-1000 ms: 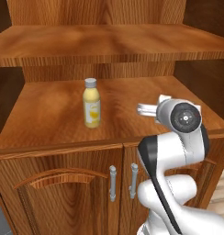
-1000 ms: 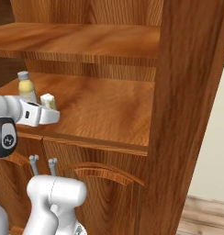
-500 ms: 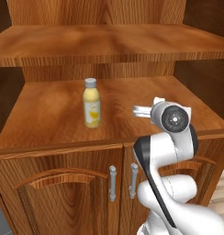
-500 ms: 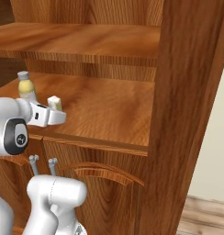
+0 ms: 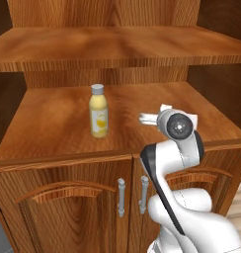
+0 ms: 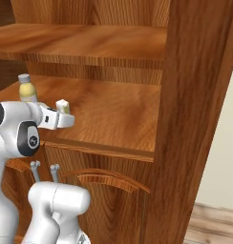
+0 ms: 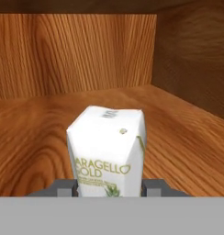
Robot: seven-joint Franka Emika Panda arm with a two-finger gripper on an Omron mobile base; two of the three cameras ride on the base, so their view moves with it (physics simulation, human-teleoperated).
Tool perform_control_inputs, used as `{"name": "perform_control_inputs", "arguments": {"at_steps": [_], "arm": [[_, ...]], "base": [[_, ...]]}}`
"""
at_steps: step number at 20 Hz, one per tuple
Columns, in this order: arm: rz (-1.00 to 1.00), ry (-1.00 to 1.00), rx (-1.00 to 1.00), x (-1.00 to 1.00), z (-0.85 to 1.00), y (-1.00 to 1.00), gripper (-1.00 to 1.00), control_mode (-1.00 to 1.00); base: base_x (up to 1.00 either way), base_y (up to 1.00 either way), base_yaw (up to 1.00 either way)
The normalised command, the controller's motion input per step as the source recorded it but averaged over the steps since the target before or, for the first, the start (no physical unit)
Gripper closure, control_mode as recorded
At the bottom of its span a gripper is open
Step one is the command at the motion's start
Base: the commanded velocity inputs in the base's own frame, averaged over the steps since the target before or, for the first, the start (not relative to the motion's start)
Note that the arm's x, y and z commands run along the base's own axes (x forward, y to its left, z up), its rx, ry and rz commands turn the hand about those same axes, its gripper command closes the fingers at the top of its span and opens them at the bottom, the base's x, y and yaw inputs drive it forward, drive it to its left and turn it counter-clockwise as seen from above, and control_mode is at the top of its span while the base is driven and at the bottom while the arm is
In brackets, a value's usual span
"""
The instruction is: Sort all alcoholic drinks to one cabinet, and non-alcoholic drinks to the other.
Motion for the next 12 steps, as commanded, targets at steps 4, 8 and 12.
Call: {"name": "perform_control_inputs", "arguments": {"at_steps": [4, 8, 12], "arm": [[0.0, 0.0, 0.0, 0.31, -0.17, 0.0, 1.0, -1.0], [0.0, 0.0, 0.0, 0.32, -0.18, -0.01, 1.0, -1.0], [0.0, 0.0, 0.0, 0.32, -0.17, 0.0, 1.0, -1.0]], "base": [[0.0, 0.0, 0.0], [0.0, 0.0, 0.0], [0.0, 0.0, 0.0]]}}
